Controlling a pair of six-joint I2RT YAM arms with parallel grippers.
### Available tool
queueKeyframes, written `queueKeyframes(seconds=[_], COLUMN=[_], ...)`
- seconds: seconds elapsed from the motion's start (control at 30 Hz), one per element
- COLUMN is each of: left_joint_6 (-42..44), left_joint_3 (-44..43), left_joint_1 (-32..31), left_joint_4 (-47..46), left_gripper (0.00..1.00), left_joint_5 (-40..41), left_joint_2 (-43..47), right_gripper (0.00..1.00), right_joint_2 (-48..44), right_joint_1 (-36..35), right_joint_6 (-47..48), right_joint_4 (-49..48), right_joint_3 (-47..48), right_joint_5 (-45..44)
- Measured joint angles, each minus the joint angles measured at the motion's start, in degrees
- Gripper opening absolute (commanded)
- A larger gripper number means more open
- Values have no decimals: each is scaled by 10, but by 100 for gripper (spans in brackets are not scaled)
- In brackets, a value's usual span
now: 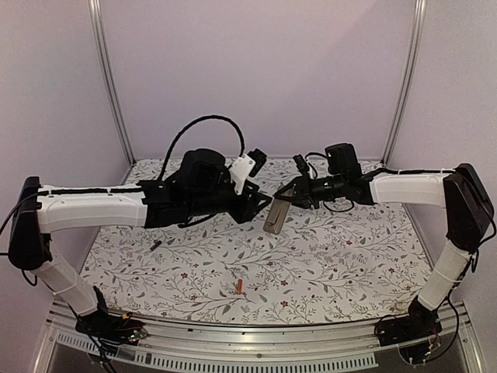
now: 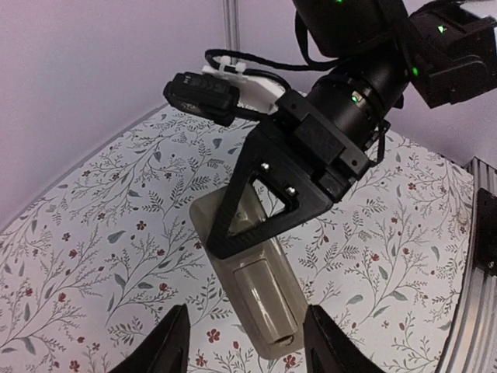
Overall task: Load the batteries into the remote control
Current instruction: Remove the battery cover from the remote control.
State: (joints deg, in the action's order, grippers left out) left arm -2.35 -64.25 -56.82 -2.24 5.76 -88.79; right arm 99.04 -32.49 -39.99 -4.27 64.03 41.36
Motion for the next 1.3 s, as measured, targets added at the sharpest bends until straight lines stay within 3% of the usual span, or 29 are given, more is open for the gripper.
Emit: queueKeyframes(seconds=[0.27,0.7,1.3], left_joint_6=[-74,-86,-104], left_joint_3=[-65,-120,-157], left_joint_1=[2,2,16], left_joint_4=[93,174,197], left_gripper=[47,47,17], left_joint_5=[-53,-64,-81], left_joint_2=[-68,-130,-157], right_gripper=[0,0,0], right_joint_2=[0,0,-4], right_joint_1=[0,0,3], right_joint_6=[2,2,6], right_joint_4=[0,0,-6], right_joint_3=[0,0,0], right_joint_5=[-7,-7,-18])
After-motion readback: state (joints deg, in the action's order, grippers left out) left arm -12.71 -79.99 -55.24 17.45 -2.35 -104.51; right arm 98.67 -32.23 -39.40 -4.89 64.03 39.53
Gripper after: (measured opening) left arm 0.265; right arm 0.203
